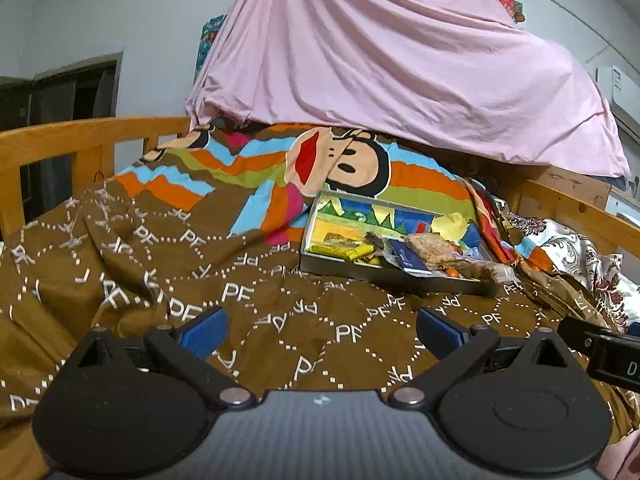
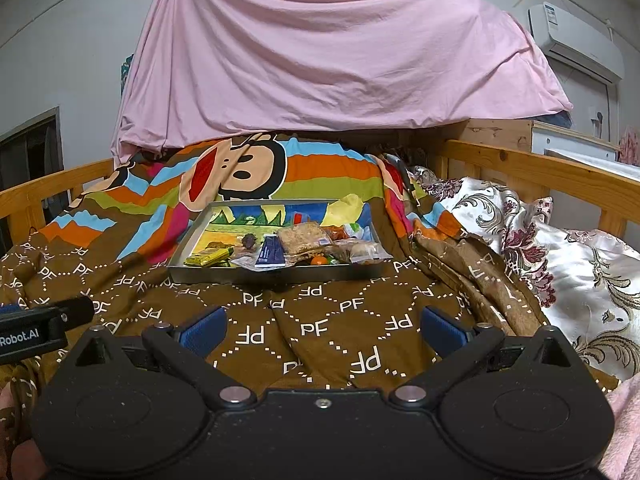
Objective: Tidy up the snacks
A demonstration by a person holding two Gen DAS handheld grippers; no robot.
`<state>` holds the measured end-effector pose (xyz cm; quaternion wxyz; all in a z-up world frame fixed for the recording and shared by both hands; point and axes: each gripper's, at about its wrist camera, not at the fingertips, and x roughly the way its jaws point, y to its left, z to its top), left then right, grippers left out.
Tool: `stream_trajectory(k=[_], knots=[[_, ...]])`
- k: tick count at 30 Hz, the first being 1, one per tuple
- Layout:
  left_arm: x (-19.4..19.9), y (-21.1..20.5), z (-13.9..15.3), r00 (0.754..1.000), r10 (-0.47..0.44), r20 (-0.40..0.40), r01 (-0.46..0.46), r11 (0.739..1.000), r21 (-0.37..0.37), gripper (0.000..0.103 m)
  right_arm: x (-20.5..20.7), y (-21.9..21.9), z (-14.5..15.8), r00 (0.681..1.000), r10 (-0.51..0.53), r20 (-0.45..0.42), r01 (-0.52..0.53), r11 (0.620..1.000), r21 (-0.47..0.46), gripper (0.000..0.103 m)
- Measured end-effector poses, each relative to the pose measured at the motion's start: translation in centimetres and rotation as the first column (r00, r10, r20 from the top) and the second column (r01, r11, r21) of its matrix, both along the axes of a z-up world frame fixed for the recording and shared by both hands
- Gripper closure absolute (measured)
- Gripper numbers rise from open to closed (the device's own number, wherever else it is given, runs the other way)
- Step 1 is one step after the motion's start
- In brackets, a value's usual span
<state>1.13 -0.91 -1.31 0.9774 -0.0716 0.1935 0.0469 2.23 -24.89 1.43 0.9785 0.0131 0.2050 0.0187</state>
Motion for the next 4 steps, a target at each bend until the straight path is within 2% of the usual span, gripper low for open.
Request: stream_trajectory(k=[4], knots=[[-0.17,-0.28,0.07,1.000,-0.012,0.015,0.012,1.000,0.025,0.001,-0.07,0.10,-0.38,1.000,0.002,-0.006,-0.002,1.000,-0.004,0.001]])
